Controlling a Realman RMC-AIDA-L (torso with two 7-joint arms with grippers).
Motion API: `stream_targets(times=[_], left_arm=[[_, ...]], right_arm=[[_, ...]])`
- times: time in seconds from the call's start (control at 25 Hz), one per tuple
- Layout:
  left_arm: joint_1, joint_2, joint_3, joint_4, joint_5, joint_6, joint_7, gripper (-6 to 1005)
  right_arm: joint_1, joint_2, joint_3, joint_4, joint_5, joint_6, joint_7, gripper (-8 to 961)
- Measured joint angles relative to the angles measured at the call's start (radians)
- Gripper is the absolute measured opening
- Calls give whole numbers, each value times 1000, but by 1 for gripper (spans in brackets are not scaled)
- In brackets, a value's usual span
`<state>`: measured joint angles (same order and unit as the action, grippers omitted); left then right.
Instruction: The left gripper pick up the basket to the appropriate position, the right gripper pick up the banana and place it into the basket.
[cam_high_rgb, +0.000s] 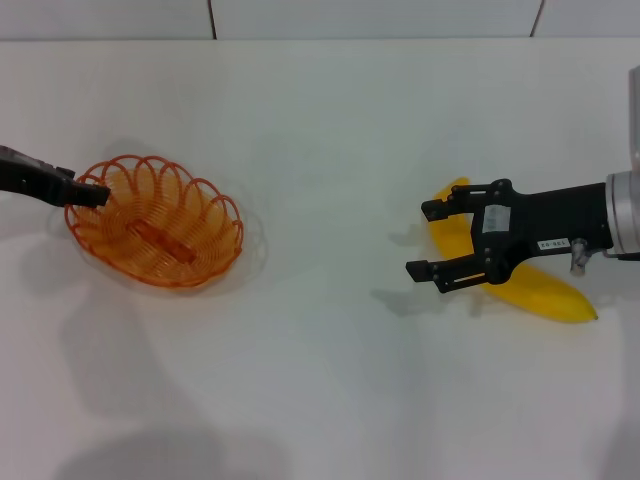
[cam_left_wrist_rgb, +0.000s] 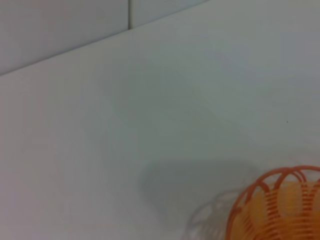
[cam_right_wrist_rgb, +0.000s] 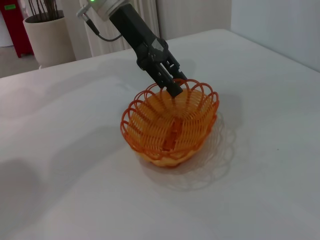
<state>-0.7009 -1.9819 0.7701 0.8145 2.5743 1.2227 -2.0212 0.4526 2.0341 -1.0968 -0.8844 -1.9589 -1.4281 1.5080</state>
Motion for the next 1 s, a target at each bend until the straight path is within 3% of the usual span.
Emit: stream_targets(times=[0.56,1.0], left_arm=[[-2,-10,0,-13,0,-25,4,562],[3,-11,0,-12,1,-39,4,372]], right_arm=[[0,0,0,1,0,0,0,878],[0,0,0,3,0,0,0,878]])
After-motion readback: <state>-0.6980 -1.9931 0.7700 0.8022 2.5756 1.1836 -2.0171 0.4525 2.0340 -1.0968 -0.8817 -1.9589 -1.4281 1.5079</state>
